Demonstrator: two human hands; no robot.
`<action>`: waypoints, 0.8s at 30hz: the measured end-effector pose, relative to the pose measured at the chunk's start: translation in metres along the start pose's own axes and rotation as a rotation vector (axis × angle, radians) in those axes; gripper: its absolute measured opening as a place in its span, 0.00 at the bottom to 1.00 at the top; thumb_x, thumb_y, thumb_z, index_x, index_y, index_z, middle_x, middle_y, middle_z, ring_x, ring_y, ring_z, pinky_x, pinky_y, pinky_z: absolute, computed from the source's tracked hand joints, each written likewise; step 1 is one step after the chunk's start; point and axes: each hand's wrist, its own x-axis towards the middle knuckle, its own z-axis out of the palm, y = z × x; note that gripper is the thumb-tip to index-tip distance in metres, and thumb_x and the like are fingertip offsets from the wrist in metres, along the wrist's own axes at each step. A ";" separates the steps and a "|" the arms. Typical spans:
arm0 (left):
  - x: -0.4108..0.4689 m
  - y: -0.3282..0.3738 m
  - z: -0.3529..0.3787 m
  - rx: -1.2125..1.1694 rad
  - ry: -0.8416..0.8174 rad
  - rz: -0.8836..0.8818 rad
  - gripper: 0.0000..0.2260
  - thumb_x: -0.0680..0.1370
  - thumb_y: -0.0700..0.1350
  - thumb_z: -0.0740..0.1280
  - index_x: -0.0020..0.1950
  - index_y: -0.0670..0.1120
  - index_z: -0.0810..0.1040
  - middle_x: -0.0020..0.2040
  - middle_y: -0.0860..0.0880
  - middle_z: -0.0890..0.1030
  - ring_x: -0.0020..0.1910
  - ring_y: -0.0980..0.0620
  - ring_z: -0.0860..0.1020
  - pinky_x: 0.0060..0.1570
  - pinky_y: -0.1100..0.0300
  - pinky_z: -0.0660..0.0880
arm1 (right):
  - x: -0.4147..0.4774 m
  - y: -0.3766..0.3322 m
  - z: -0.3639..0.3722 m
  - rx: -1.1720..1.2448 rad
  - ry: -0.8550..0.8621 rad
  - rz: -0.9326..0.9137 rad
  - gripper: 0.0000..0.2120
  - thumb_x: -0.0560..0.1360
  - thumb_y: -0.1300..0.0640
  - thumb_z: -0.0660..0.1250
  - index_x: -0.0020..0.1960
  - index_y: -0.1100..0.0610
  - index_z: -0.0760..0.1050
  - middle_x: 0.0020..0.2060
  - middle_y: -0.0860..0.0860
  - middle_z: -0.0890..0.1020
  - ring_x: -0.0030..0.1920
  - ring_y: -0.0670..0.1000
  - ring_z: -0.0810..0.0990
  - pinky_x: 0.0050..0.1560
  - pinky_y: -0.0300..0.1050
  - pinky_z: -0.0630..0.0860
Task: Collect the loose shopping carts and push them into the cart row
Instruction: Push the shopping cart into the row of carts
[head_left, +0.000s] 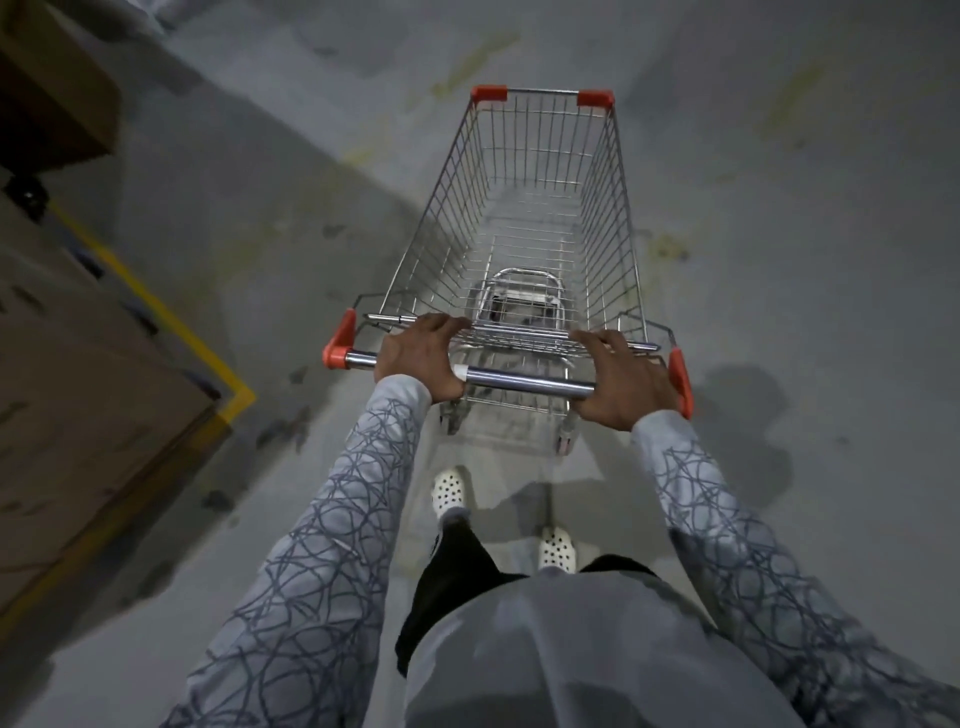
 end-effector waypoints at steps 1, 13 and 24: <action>0.012 -0.004 -0.002 0.000 0.000 0.021 0.37 0.63 0.59 0.69 0.73 0.61 0.68 0.71 0.54 0.73 0.68 0.49 0.73 0.62 0.44 0.74 | 0.007 -0.003 -0.001 -0.005 0.013 0.022 0.42 0.68 0.44 0.72 0.77 0.38 0.56 0.77 0.46 0.62 0.62 0.60 0.80 0.66 0.61 0.69; 0.163 -0.025 -0.023 -0.026 -0.032 0.325 0.35 0.65 0.62 0.69 0.71 0.58 0.70 0.67 0.53 0.76 0.67 0.49 0.74 0.63 0.48 0.75 | 0.078 -0.034 -0.034 0.058 0.110 0.356 0.42 0.63 0.48 0.70 0.75 0.36 0.60 0.73 0.44 0.68 0.59 0.59 0.81 0.66 0.60 0.68; 0.287 -0.002 -0.056 0.060 -0.137 0.477 0.39 0.64 0.58 0.73 0.74 0.60 0.66 0.72 0.52 0.72 0.71 0.48 0.69 0.64 0.46 0.74 | 0.161 -0.021 -0.062 0.125 0.141 0.515 0.47 0.61 0.45 0.71 0.76 0.37 0.55 0.76 0.46 0.64 0.55 0.60 0.82 0.60 0.60 0.75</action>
